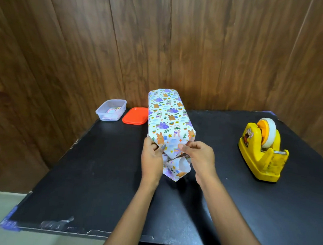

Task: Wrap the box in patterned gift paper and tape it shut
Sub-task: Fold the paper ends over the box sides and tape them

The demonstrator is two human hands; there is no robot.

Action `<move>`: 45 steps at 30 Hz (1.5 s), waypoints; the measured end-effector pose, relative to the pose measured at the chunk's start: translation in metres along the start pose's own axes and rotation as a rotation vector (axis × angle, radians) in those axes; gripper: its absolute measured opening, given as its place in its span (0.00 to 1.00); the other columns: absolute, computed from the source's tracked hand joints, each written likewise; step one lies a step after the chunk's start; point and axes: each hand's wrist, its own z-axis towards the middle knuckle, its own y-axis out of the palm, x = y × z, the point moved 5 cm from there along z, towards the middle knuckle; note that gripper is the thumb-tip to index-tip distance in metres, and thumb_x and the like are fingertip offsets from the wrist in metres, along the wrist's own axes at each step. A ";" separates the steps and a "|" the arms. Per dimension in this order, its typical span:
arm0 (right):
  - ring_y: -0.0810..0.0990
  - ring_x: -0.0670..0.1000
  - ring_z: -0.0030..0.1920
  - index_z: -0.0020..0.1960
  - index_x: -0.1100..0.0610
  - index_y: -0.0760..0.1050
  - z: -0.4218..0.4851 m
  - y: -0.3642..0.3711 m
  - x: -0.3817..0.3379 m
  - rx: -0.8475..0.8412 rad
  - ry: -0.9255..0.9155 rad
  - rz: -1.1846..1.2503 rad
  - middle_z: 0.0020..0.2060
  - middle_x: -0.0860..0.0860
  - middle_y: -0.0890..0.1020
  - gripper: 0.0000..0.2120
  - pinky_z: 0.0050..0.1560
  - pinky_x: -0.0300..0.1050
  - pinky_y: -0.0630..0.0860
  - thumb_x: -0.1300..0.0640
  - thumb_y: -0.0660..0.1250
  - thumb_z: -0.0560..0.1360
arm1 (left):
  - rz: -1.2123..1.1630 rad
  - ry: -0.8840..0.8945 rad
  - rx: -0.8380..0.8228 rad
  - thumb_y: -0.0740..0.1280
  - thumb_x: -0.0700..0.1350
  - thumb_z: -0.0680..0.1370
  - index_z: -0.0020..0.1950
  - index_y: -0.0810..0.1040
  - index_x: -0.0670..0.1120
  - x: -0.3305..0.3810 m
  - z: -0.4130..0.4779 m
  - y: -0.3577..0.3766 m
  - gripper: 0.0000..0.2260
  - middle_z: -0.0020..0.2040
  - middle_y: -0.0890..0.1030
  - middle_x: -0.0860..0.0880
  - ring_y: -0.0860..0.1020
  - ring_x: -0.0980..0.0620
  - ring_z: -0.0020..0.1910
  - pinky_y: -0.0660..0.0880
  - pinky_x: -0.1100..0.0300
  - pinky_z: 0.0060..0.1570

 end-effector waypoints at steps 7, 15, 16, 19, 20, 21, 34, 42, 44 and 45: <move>0.80 0.58 0.38 0.33 0.59 0.79 0.008 -0.002 0.003 0.054 -0.050 -0.105 0.34 0.54 0.83 0.07 0.49 0.55 0.77 0.60 0.76 0.66 | -0.069 -0.036 0.088 0.63 0.29 0.75 0.45 0.70 0.48 -0.011 -0.002 0.004 0.13 0.43 0.80 0.49 0.80 0.57 0.42 0.77 0.59 0.45; 0.79 0.54 0.46 0.41 0.61 0.82 0.011 -0.004 0.002 0.002 0.045 -0.380 0.40 0.54 0.84 0.19 0.57 0.53 0.58 0.43 0.73 0.67 | -0.114 -0.041 0.144 0.64 0.28 0.74 0.45 0.71 0.48 -0.021 -0.007 0.010 0.14 0.43 0.78 0.49 0.78 0.57 0.42 0.75 0.65 0.43; 0.78 0.54 0.46 0.41 0.61 0.82 0.012 -0.004 0.003 -0.002 0.061 -0.415 0.39 0.53 0.84 0.21 0.56 0.53 0.58 0.41 0.73 0.67 | -0.115 -0.037 0.148 0.64 0.28 0.74 0.46 0.71 0.49 -0.020 -0.008 0.011 0.15 0.43 0.78 0.50 0.78 0.58 0.42 0.75 0.66 0.43; 0.77 0.54 0.48 0.40 0.60 0.81 0.015 0.002 0.005 -0.051 0.104 -0.413 0.41 0.52 0.83 0.21 0.59 0.55 0.58 0.41 0.74 0.65 | -0.137 -0.043 0.160 0.64 0.28 0.74 0.45 0.71 0.49 -0.021 -0.008 0.011 0.15 0.43 0.79 0.50 0.79 0.57 0.42 0.75 0.65 0.43; 0.78 0.55 0.48 0.39 0.60 0.81 0.014 0.005 0.004 -0.078 0.105 -0.378 0.41 0.53 0.84 0.21 0.60 0.55 0.60 0.42 0.76 0.62 | -0.143 -0.048 0.160 0.65 0.28 0.74 0.45 0.72 0.49 -0.021 -0.008 0.010 0.15 0.44 0.79 0.49 0.79 0.56 0.43 0.76 0.62 0.44; 0.80 0.56 0.48 0.37 0.60 0.82 0.014 0.009 0.003 -0.101 0.097 -0.323 0.39 0.53 0.85 0.22 0.62 0.57 0.62 0.42 0.77 0.57 | -0.150 -0.052 0.154 0.65 0.27 0.73 0.46 0.72 0.48 -0.021 -0.007 0.009 0.15 0.44 0.80 0.49 0.79 0.54 0.44 0.77 0.59 0.45; 0.82 0.60 0.47 0.26 0.48 0.81 0.005 0.011 0.006 -0.033 0.051 -0.118 0.33 0.52 0.85 0.06 0.63 0.62 0.68 0.51 0.76 0.58 | -0.119 -0.148 -0.031 0.66 0.29 0.74 0.46 0.77 0.46 -0.019 -0.002 0.011 0.11 0.41 0.83 0.50 0.82 0.56 0.38 0.77 0.64 0.37; 0.82 0.57 0.46 0.27 0.49 0.81 0.002 0.005 0.007 -0.036 0.049 -0.081 0.29 0.47 0.83 0.09 0.63 0.63 0.68 0.56 0.76 0.64 | -0.115 -0.224 -0.096 0.66 0.29 0.73 0.48 0.79 0.43 -0.017 0.003 0.011 0.10 0.45 0.83 0.45 0.82 0.46 0.45 0.80 0.58 0.44; 0.83 0.57 0.44 0.29 0.53 0.82 0.002 0.000 0.007 -0.042 0.062 -0.037 0.32 0.50 0.84 0.08 0.65 0.64 0.65 0.57 0.74 0.66 | -0.161 -0.243 -0.084 0.65 0.30 0.75 0.48 0.79 0.42 -0.017 0.002 0.010 0.09 0.45 0.83 0.46 0.82 0.48 0.44 0.80 0.60 0.42; 0.83 0.55 0.42 0.29 0.54 0.81 0.002 -0.003 0.007 -0.035 0.069 -0.031 0.32 0.50 0.84 0.09 0.66 0.63 0.64 0.58 0.73 0.67 | -0.201 -0.253 -0.092 0.65 0.31 0.75 0.48 0.79 0.41 -0.017 0.002 0.010 0.08 0.45 0.83 0.46 0.82 0.50 0.43 0.80 0.61 0.42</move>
